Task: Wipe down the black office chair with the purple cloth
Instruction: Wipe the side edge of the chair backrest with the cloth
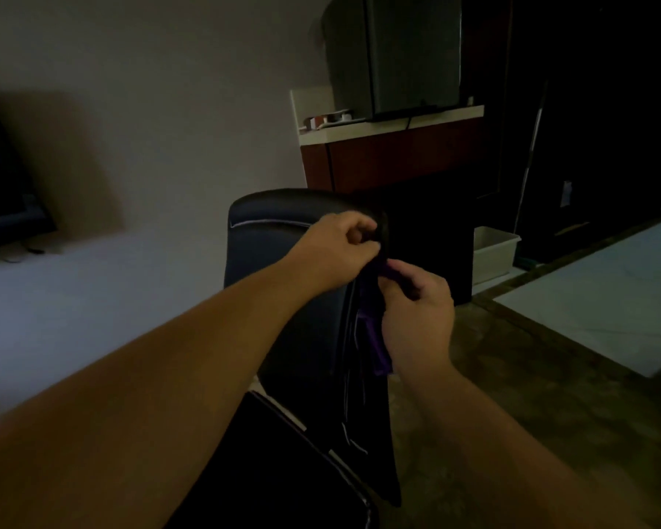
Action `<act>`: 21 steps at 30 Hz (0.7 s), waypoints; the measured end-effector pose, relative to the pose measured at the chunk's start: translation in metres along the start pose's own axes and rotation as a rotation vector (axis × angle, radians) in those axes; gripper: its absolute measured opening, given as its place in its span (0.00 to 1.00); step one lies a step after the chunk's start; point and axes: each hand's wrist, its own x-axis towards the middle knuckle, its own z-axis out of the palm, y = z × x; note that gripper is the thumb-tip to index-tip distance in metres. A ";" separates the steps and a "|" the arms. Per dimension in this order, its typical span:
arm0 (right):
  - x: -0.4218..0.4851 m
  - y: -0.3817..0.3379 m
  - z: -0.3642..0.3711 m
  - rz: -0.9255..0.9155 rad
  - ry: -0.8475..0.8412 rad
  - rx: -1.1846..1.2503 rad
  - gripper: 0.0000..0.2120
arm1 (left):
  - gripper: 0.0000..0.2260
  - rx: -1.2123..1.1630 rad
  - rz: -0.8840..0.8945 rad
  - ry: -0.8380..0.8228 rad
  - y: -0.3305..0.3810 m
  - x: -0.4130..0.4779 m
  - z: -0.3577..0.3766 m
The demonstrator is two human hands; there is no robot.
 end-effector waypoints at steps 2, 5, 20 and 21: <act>-0.001 0.002 0.008 -0.046 -0.007 -0.032 0.09 | 0.20 0.184 0.115 0.085 0.002 0.018 0.009; -0.004 0.012 0.023 -0.127 -0.009 -0.113 0.11 | 0.25 0.430 0.233 0.047 0.002 0.041 0.019; -0.067 0.104 0.002 -0.103 -0.135 -0.434 0.11 | 0.24 0.484 0.218 -0.048 -0.013 0.064 0.032; -0.063 0.097 0.004 -0.046 -0.111 -0.406 0.12 | 0.24 0.478 0.210 -0.048 -0.013 0.063 0.032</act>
